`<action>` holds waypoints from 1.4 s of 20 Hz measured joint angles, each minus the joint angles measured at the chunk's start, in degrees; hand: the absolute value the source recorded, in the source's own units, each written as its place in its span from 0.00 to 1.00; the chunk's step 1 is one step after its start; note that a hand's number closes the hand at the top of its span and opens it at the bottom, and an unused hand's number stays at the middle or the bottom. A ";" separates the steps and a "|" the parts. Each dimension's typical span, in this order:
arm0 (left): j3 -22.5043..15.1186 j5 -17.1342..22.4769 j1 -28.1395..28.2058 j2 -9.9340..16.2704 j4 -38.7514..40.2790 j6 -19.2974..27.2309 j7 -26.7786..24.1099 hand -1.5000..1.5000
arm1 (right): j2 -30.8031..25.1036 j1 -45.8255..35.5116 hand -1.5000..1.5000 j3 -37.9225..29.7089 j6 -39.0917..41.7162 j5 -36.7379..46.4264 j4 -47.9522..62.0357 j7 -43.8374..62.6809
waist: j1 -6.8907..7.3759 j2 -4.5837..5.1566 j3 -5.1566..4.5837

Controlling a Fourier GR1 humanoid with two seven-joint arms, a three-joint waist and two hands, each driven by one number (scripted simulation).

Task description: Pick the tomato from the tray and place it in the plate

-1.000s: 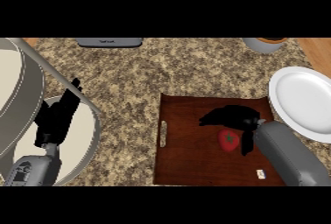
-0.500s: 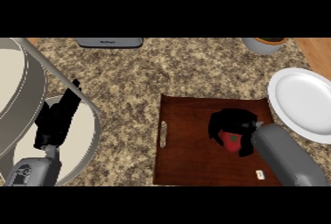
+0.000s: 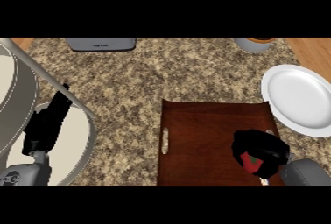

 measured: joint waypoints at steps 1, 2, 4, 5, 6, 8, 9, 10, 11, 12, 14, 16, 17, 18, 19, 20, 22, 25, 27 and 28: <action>0.09 0.02 0.04 -0.09 0.11 0.02 -0.18 0.50 | -1.10 2.44 1.00 -1.13 -1.54 -0.60 -2.33 0.09 | -0.21 0.10 0.08; 0.08 -0.10 0.31 -0.13 -0.21 0.19 -0.03 0.50 | -1.82 4.94 1.00 -2.27 -2.92 -1.40 -4.89 0.39 | -0.43 0.15 0.14; 0.23 -0.23 -0.27 -0.43 0.45 0.63 0.03 0.50 | -3.33 8.44 1.00 -5.62 -5.07 -4.32 -9.43 -0.31 | -0.99 0.31 0.20; 0.42 -0.14 -0.22 -0.29 0.45 0.57 0.11 0.50 | -3.75 9.86 1.00 -7.60 -5.96 -6.23 -11.56 -0.69 | -1.11 0.34 0.22; 0.69 0.00 0.00 -0.17 0.59 0.45 -0.20 0.50 | -3.86 11.23 1.00 -9.54 -6.97 -8.21 -13.80 -1.06 | -1.34 0.32 0.25; 0.86 0.13 0.32 -0.12 0.42 0.30 -0.37 0.50 | -3.23 13.33 1.00 -13.54 -8.95 -12.09 -17.83 -0.67 | -1.50 0.30 0.30; 1.13 0.37 0.37 0.26 0.20 0.04 -0.08 0.50 | -3.11 14.51 1.00 -15.63 -9.92 -13.94 -19.85 -0.54 | -1.50 0.31 0.30; 1.14 0.39 0.63 0.21 0.17 -0.11 -0.47 0.50 | -2.82 15.47 1.00 -17.70 -10.86 -15.64 -21.63 -0.07 | -1.36 0.36 0.32; 1.08 0.39 1.02 0.14 0.28 -0.34 -0.92 0.50 | -2.87 16.80 1.00 -19.82 -11.39 -17.42 -23.43 0.29 | -1.20 0.42 0.33; 0.98 0.26 0.68 0.04 0.20 -0.21 -0.74 0.50 | -2.68 17.75 1.00 -21.79 -11.81 -19.06 -25.12 1.09 | -1.03 0.49 0.35; 0.77 0.23 0.54 -0.05 -0.25 -0.43 -0.49 0.50 | -2.49 19.44 1.00 -25.48 -11.74 -22.17 -27.64 3.06 | -0.34 0.65 0.38; 0.40 -0.21 -0.29 -0.55 0.89 -0.44 -1.01 0.50 | -3.01 19.64 1.00 -28.98 -9.57 -26.14 -29.00 5.40 | 0.19 0.83 0.40; 0.56 -0.22 -0.45 -0.41 1.44 -0.81 -1.51 0.50 | -3.08 19.71 1.00 -30.37 -8.50 -27.78 -29.54 6.68 | 0.47 0.90 0.41; 0.12 -0.61 -0.90 -0.88 1.30 -0.46 -1.27 0.50 | -3.29 18.91 1.00 -31.54 -7.38 -29.06 -29.47 8.61 | 0.77 0.96 0.42; 0.20 -0.69 -0.90 -0.91 1.53 -0.60 -1.69 0.50 | -3.73 18.75 1.00 -33.15 -6.52 -30.33 -28.94 9.31 | 1.01 1.00 0.42; 0.39 -0.59 -2.06 -0.89 2.34 -0.75 -1.46 0.50 | -4.10 17.28 1.00 -34.24 -5.71 -31.36 -26.92 9.84 | 1.24 1.07 0.43; 0.05 -0.85 -2.58 -1.15 1.98 -0.87 -0.91 0.50 | -5.19 14.80 1.00 -36.69 -3.78 -33.59 -23.36 10.55 | 1.66 1.14 0.46; 0.07 -0.97 -2.11 -1.25 1.82 -1.48 -1.31 0.50 | -6.78 9.08 1.00 -38.61 -2.60 -34.11 -16.43 12.01 | 2.19 1.22 0.48; 0.27 -0.79 -2.94 -1.33 1.99 -1.69 -0.67 0.50 | -8.40 5.81 1.00 -40.19 -2.29 -34.10 -10.14 10.53 | 2.40 1.29 0.48; 0.11 -1.01 -3.35 -1.62 2.11 -1.50 -0.42 0.50 | -9.11 3.77 1.00 -40.72 -2.43 -33.85 -6.62 9.55 | 2.52 1.35 0.46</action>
